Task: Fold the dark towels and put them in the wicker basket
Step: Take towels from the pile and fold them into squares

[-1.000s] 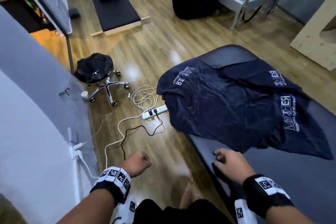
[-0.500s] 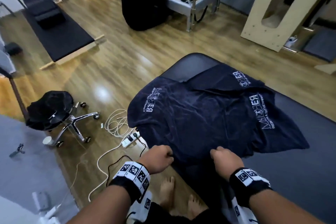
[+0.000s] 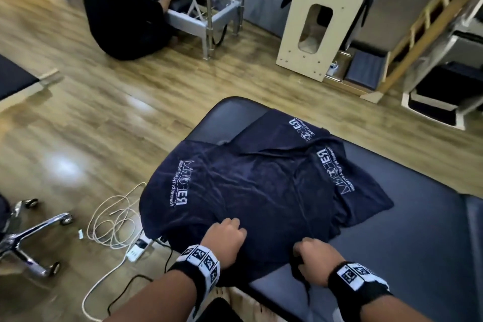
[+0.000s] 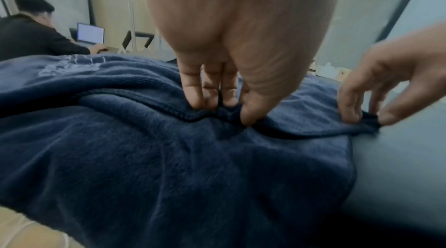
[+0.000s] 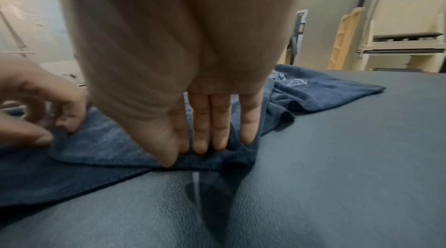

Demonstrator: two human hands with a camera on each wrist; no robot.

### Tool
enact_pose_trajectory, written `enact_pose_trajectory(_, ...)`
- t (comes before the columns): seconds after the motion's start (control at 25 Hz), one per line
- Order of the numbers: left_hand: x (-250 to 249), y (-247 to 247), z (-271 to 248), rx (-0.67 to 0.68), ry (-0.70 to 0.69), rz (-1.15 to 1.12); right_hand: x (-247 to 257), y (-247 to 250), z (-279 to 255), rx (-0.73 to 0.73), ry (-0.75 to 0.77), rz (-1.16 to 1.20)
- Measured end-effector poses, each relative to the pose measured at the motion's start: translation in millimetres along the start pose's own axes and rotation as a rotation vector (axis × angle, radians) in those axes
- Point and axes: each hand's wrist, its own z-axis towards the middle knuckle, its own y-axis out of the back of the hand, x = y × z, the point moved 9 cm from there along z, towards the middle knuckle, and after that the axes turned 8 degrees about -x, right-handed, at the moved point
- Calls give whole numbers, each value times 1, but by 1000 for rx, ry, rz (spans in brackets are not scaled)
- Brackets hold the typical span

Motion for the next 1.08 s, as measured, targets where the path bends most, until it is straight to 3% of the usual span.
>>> enact_pose_trajectory(0.08, 2, 7, 5, -20, -7, 4, 0, 3, -1, -15, -39, 55)
enact_pose_trajectory(0.2, -1, 30, 17, -163, -46, -117, 12, 15, 7, -83, -58, 186)
enact_pose_trajectory(0.36, -24, 80, 29, -280, -167, -451, 45, 56, 14, -341, -10, 272)
enact_pose_trajectory(0.44, -35, 92, 31, -276, -221, -496, 44, 78, 10, -490, -40, 276)
enact_pose_trajectory(0.52, -37, 88, 35, -211, -236, -405, 19, 88, -2, -566, -179, 352)
enact_pose_trajectory(0.6, -26, 80, 41, -148, -161, -284, -11, 88, -20, -596, -313, 377)
enact_pose_trajectory(0.8, -29, 90, 56, -152, -167, -129, -93, 56, -80, -606, -666, 388)
enact_pose_trajectory(0.96, -61, 101, 67, -93, -225, -22, -159, 34, -155, -790, -941, 563)
enact_pose_trajectory(1.08, -90, 104, 70, -65, -196, -149, -200, 23, -203, -948, -1086, 666)
